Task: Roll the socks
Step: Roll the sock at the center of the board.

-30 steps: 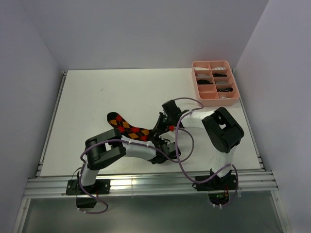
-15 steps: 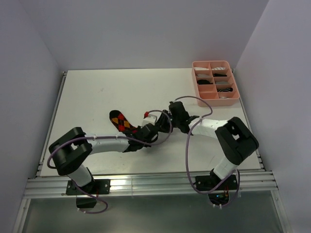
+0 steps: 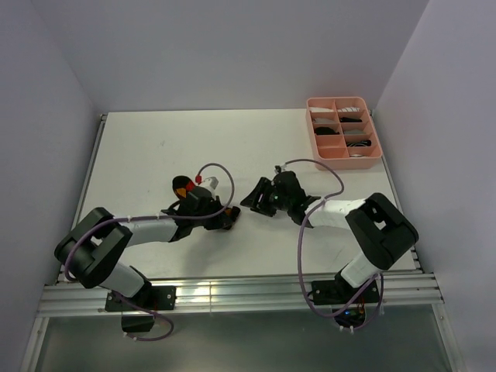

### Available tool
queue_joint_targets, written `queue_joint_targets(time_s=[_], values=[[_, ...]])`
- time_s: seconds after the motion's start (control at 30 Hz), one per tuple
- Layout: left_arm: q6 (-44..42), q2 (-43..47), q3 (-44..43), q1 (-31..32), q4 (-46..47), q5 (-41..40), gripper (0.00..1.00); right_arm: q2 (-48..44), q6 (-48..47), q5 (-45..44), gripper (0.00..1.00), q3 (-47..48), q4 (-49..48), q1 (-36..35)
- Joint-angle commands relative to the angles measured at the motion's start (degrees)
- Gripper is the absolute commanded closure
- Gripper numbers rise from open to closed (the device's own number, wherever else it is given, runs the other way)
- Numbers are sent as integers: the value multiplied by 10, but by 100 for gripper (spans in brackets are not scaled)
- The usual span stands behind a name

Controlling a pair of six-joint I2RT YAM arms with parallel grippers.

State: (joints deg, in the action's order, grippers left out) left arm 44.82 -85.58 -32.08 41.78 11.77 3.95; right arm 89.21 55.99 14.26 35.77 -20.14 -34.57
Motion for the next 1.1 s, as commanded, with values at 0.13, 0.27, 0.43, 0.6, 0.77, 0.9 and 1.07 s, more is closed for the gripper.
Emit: queue_joint_targets(time_s=[0.13, 0.27, 0.43, 0.6, 0.77, 0.9, 1.07], values=[[83, -12, 88, -88, 115, 170, 99, 37, 22, 1, 41, -12, -82, -37], [111, -31, 118, -131, 173, 215, 99, 65, 29, 9, 40, -8, -95, -40], [135, -57, 137, -155, 224, 252, 99, 92, 31, 16, 40, 11, -97, -52], [140, -67, 141, -160, 234, 258, 99, 113, 39, 26, 40, 21, -109, -57], [144, -73, 143, -165, 232, 258, 99, 136, 43, 33, 40, 42, -99, -61], [144, -77, 141, -166, 225, 257, 99, 149, 40, 28, 41, 68, -66, -67], [144, -82, 136, -166, 218, 256, 99, 156, 44, 7, 44, 107, 26, -74]])
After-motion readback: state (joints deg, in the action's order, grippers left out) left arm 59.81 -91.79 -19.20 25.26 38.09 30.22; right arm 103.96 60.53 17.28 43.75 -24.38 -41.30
